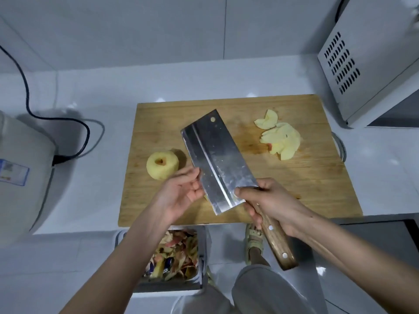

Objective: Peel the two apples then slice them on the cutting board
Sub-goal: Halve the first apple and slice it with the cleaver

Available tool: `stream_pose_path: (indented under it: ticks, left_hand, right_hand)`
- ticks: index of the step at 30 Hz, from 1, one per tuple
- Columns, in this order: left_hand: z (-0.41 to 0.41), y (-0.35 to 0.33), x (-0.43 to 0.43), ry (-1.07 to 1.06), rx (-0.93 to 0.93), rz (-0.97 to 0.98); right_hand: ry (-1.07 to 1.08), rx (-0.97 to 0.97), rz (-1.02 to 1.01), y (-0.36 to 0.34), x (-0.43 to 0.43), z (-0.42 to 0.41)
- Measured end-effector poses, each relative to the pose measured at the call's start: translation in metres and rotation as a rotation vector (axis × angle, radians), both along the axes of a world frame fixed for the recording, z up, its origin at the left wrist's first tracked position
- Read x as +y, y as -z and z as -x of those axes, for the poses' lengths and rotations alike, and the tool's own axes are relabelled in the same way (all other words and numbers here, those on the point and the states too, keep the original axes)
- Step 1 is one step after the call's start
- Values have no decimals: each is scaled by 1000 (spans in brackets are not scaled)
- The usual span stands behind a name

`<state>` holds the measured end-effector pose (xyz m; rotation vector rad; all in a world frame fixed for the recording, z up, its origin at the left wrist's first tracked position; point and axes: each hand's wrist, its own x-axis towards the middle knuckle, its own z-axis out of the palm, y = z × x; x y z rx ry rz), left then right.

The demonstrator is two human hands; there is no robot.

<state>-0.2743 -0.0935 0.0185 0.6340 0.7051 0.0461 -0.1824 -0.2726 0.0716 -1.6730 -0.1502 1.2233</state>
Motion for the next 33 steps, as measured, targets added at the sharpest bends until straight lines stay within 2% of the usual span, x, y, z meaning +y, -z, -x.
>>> stream_pose_path:
  ticks: [5,7,12,14,16,18,19,21,24,27,31,33]
  left_hand:
    - [32,0,15,-143,102,-38]
    - [51,-4,22,-76,140,-187]
    - [102,-9,32,376,346,-808]
    - [118,-9,37,623,411,-1082]
    - [130,-5,41,895,499,-1272]
    - [137,-1,45,1024,579,-1389]
    - [135,1,46,995,584,-1420]
    - [123,-3,39,805,533,-1437]
    - [85,-3,17,654,367,-1507]
    - [43,15,-4,697,228,-1620]
    - [6,42,-16,845,290,-1689]
    - [-3,50,-17,920,320,-1793]
  right_hand:
    - [-26,-28,33,-5,9,12]
    - [-16,-71,52,-7,13,14]
    - [-15,-178,95,-7,22,21]
    - [-18,-226,102,-5,23,25]
    - [-9,-271,103,-3,22,27]
    - [7,-330,110,1,18,27]
    - [15,-377,123,4,16,26]
    - [17,-486,167,8,11,23]
    - [26,-615,248,13,2,16]
    - [-27,-681,294,16,-8,10]
    - [-114,-750,337,22,-21,0]
    - [-122,-736,340,26,-27,-8]
